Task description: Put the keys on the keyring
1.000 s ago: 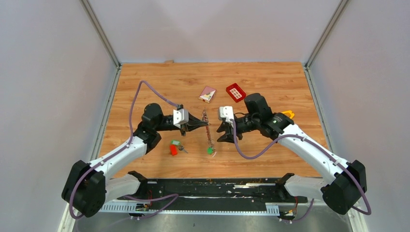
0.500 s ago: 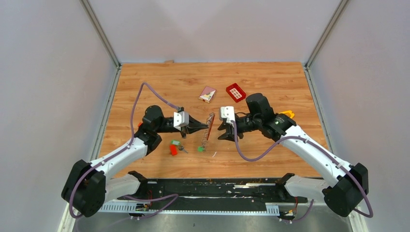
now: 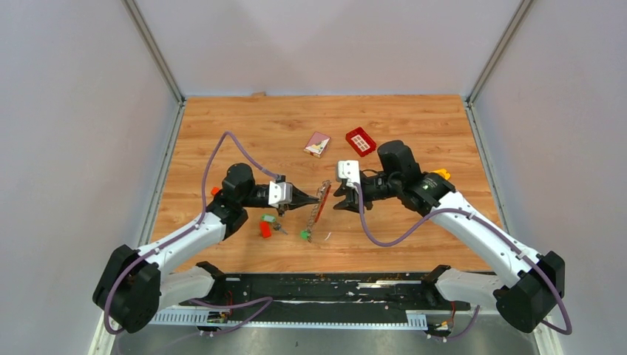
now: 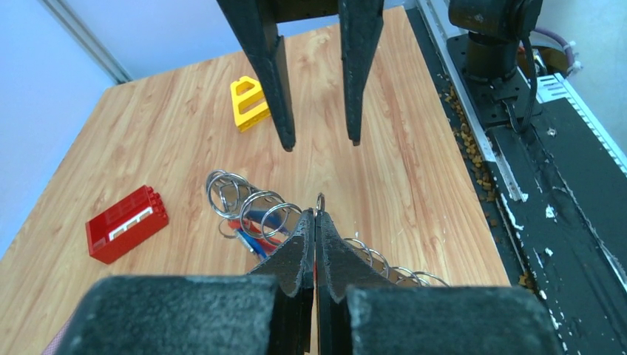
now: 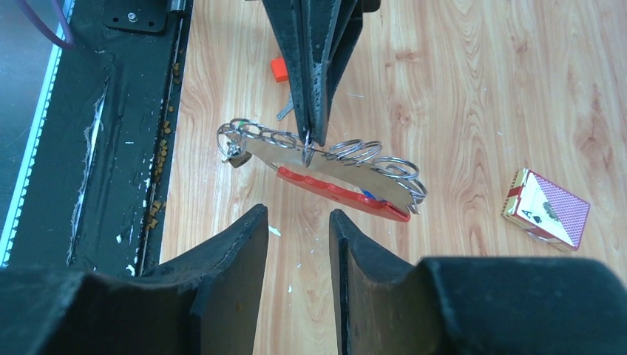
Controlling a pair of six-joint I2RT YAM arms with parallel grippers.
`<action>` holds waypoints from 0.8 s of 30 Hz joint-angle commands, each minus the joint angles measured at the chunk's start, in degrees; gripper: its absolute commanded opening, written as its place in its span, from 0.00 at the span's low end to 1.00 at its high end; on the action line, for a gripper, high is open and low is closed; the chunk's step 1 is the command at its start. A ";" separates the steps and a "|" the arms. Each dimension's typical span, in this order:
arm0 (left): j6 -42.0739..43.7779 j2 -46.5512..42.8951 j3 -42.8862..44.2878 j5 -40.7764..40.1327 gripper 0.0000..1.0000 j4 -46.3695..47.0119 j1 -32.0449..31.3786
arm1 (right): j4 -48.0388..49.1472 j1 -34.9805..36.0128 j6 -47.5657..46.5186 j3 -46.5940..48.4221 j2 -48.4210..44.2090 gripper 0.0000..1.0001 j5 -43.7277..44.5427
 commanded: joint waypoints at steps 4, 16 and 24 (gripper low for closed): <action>7.44 -1.99 0.26 0.46 0.00 -3.25 -1.14 | 0.38 0.36 -0.66 3.17 -1.17 0.36 -0.85; 16.55 -3.03 1.13 -1.22 0.00 -11.40 -2.46 | 1.93 0.54 2.27 5.41 1.10 0.33 1.19; 15.13 -3.37 0.08 0.50 0.00 -8.98 -2.46 | 2.59 0.59 2.25 3.18 0.84 0.32 0.33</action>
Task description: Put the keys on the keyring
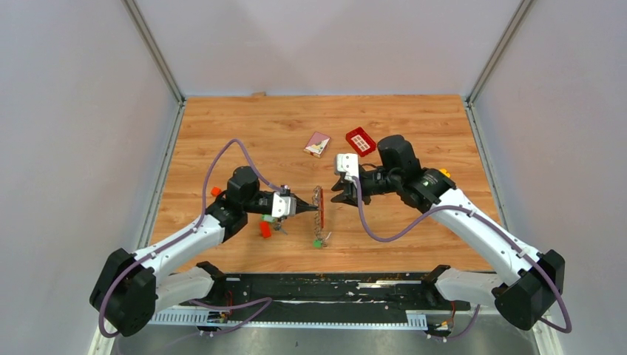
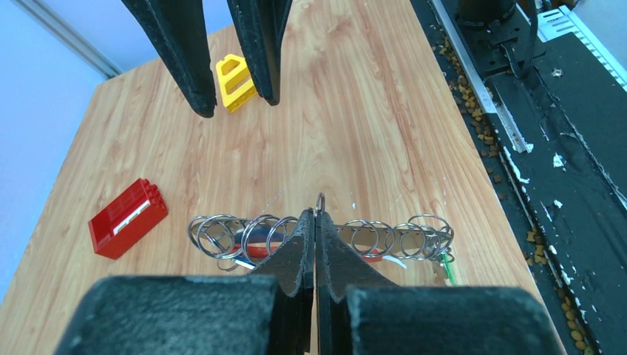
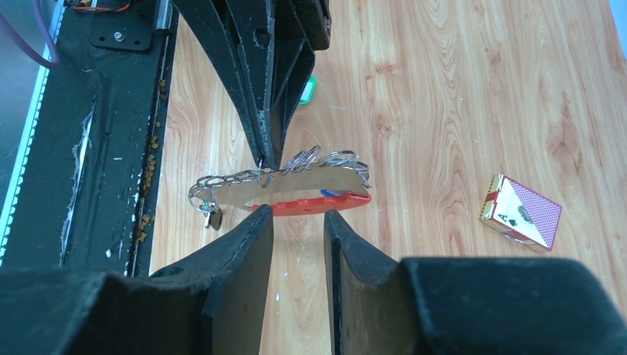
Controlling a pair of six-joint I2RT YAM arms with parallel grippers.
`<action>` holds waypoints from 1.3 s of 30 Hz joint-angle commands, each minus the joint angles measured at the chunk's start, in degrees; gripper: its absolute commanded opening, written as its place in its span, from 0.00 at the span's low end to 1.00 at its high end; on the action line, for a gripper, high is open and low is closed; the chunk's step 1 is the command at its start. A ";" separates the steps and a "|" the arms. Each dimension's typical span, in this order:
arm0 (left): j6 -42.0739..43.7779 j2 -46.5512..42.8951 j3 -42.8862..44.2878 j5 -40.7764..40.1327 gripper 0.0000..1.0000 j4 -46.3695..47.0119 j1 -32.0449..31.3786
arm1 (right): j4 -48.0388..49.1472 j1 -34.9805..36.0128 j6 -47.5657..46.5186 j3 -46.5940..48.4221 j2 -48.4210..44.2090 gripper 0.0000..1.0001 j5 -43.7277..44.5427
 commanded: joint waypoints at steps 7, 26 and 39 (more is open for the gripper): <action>0.94 -2.28 -4.08 5.47 0.00 11.25 -0.35 | 1.89 0.24 -1.43 -2.98 -1.91 0.31 -2.16; 22.89 -5.84 -0.88 14.53 0.00 -7.02 -0.33 | 0.38 0.16 -3.83 -5.14 -1.43 0.29 -1.30; 43.77 -3.63 4.76 12.98 0.00 -29.94 -0.98 | -2.97 0.24 -6.32 -5.11 -2.83 0.28 -7.80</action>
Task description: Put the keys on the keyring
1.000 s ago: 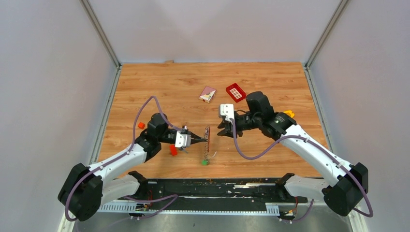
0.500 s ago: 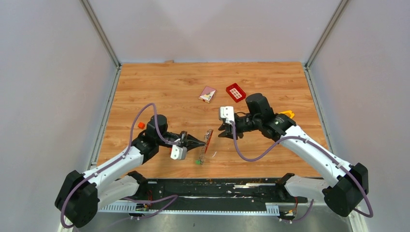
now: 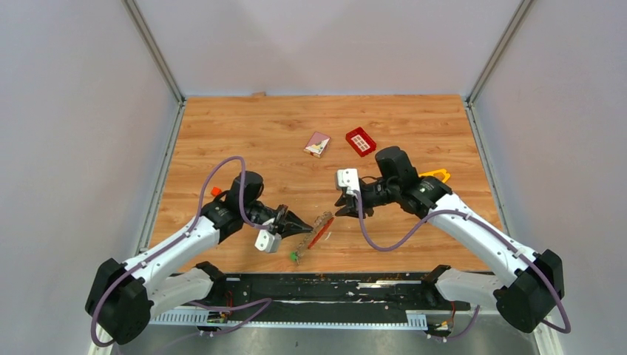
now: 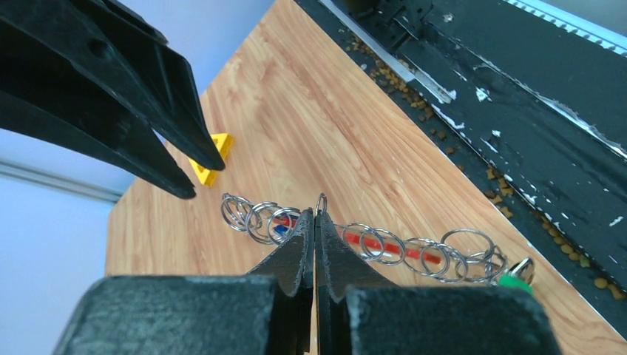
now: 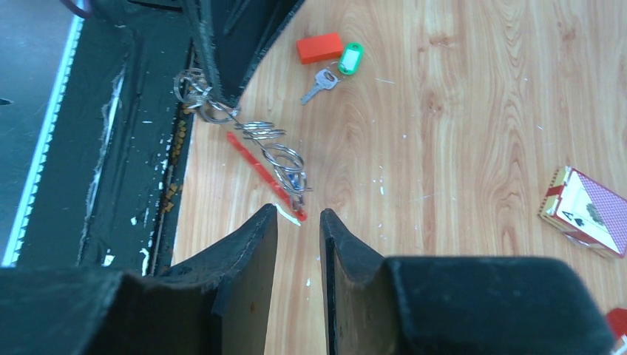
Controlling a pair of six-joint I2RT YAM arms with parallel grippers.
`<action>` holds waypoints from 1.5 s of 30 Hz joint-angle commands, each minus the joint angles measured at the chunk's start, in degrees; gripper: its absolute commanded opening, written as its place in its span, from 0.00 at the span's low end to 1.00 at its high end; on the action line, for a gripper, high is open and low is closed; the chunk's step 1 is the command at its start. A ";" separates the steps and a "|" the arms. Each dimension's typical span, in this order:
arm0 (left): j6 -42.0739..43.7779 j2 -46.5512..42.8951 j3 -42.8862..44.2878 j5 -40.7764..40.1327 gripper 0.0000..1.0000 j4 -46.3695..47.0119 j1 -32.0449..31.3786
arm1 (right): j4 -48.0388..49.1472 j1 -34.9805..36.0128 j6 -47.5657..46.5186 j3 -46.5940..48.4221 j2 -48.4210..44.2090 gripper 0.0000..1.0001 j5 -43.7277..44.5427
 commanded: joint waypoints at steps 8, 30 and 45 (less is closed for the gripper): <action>-9.23 0.89 1.75 -5.30 0.00 6.62 -1.22 | -2.22 2.10 -2.40 1.69 -2.10 0.28 -6.52; -50.14 5.16 -3.54 -7.51 0.00 40.73 -1.50 | 6.04 5.64 3.45 -0.39 0.78 0.27 2.48; -56.95 6.43 -5.23 -10.46 0.00 47.78 -1.89 | 7.03 6.57 4.48 -0.22 1.57 0.27 3.11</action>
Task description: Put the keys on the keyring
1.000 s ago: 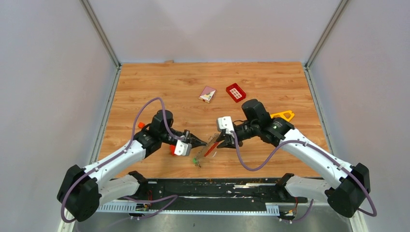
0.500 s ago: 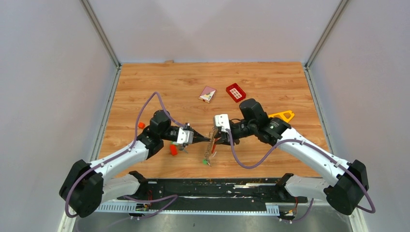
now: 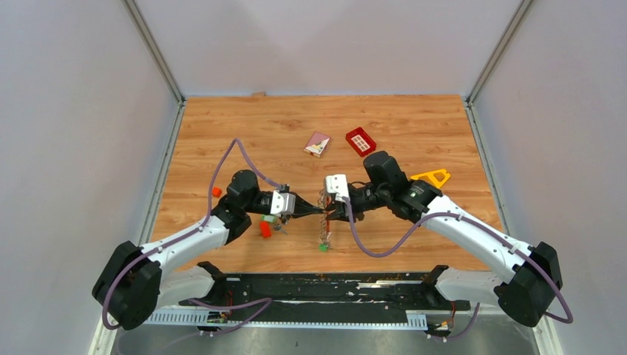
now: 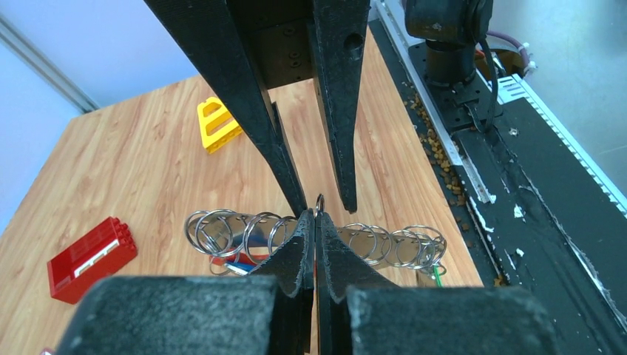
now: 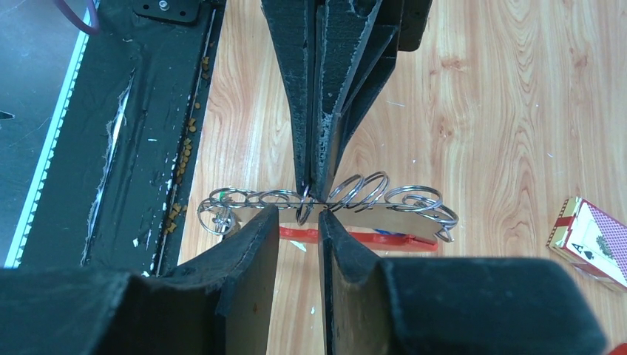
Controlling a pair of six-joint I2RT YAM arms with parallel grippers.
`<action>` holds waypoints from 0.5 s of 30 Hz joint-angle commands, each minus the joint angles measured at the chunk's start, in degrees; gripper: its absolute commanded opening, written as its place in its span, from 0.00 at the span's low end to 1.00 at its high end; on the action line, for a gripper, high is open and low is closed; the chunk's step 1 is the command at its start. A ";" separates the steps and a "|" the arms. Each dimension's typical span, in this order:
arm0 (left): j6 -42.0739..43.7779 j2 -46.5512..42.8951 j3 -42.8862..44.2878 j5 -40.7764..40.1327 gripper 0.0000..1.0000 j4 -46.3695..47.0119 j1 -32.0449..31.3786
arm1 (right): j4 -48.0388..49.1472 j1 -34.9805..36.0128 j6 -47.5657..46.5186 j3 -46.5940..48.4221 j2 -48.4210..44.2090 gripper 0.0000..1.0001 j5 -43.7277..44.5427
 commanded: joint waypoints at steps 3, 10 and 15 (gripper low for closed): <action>-2.41 0.86 -0.28 -0.29 0.00 4.39 -0.66 | 2.83 0.56 1.60 0.43 0.13 0.27 0.70; -2.88 1.33 -0.38 -0.62 0.00 4.66 -0.96 | 3.26 0.75 2.24 0.60 0.53 0.25 1.15; -3.56 1.68 -0.40 -0.53 0.00 5.09 -1.13 | 3.45 0.95 2.18 0.61 0.67 0.11 1.99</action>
